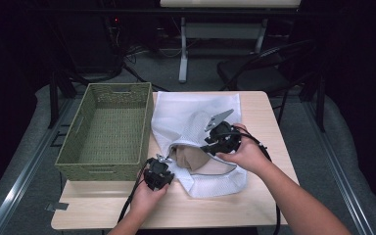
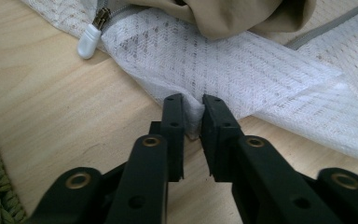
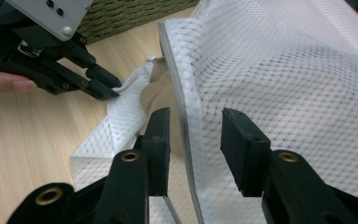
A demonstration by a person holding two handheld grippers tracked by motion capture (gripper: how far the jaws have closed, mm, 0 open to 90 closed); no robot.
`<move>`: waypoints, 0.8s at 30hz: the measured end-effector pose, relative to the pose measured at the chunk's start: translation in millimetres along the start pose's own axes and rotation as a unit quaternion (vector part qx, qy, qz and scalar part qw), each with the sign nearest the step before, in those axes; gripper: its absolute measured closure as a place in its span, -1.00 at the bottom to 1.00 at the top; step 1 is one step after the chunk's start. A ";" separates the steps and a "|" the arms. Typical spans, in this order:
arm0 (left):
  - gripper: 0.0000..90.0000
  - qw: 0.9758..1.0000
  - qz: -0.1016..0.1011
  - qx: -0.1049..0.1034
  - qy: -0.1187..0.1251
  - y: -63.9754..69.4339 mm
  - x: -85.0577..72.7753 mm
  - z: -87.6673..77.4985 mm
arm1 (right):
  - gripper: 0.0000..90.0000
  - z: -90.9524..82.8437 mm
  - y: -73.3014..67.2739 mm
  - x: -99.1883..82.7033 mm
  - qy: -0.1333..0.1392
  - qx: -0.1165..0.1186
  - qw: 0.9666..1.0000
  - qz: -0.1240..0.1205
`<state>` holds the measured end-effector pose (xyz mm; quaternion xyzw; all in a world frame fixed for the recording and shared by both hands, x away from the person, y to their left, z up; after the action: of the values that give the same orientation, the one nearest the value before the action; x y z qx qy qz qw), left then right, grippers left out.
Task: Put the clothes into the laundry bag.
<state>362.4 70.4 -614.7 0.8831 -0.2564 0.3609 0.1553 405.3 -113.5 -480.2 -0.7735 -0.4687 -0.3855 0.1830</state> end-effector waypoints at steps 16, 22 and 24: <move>0.97 1.000 0.010 -0.008 0.016 1.3 -0.8 -15.5 | 0.09 -26.4 -21.2 -55.2 0.023 -0.076 0.997 0.025; 0.97 1.000 0.019 -0.012 0.020 3.4 -4.0 -35.2 | -0.05 -35.7 -26.7 -79.8 0.027 -0.095 0.993 0.065; 0.97 0.999 0.024 -0.013 0.017 5.2 -6.9 -39.6 | -0.06 -39.7 -25.9 -86.2 0.028 -0.104 0.991 0.075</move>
<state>333.1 86.7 -591.8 0.8680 -0.2798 0.3766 0.1626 343.3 -176.6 -523.1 -0.8102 -0.3613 -0.4387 0.1435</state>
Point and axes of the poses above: each handheld gripper's, and its own axes: z roughly forward along the jaws, x roughly out of its top, y roughly to its right, the point moved 6 cm from there along z, roughly forward along the jaws, and after that the axes turned 12 degrees about y, right-handed, at the moved point
